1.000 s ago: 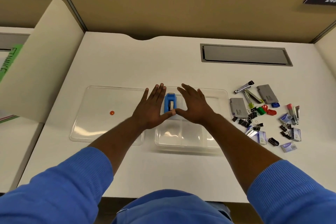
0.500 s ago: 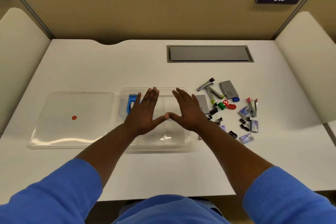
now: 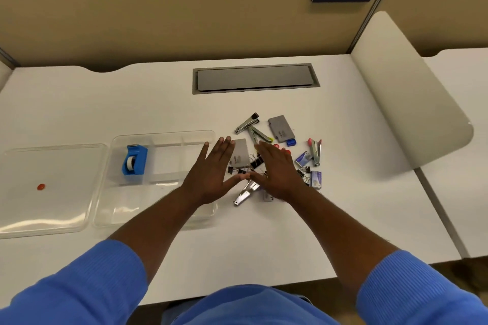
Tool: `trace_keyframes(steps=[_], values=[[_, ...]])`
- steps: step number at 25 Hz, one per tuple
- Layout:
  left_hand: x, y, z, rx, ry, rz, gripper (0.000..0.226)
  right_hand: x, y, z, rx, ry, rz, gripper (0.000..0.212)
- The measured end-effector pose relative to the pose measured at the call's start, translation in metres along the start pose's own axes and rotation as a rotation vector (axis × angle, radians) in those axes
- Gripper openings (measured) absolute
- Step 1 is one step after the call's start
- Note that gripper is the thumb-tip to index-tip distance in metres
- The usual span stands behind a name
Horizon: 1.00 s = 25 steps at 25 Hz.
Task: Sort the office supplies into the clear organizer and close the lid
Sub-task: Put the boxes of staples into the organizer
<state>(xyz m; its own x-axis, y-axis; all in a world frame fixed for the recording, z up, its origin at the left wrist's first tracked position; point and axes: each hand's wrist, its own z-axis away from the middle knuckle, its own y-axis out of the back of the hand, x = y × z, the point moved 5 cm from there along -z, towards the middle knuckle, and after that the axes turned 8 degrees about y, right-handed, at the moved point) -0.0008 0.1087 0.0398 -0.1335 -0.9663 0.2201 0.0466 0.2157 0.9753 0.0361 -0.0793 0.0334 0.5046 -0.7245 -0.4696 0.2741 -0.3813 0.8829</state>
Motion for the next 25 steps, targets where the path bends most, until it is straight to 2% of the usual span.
trace_keyframes(steps=[10,17,25], values=[[0.079,-0.044,-0.062,-0.14,-0.139,-0.042,0.084,0.086,0.019,0.05,0.039,-0.262,0.028,0.066],[0.142,-0.067,-0.101,-0.152,-0.357,-0.102,0.07,0.124,0.032,0.098,0.048,-0.287,0.037,0.072],[0.168,-0.083,-0.129,-0.293,-0.378,-0.032,0.074,0.143,0.028,0.111,-0.004,-0.302,0.085,0.07]])
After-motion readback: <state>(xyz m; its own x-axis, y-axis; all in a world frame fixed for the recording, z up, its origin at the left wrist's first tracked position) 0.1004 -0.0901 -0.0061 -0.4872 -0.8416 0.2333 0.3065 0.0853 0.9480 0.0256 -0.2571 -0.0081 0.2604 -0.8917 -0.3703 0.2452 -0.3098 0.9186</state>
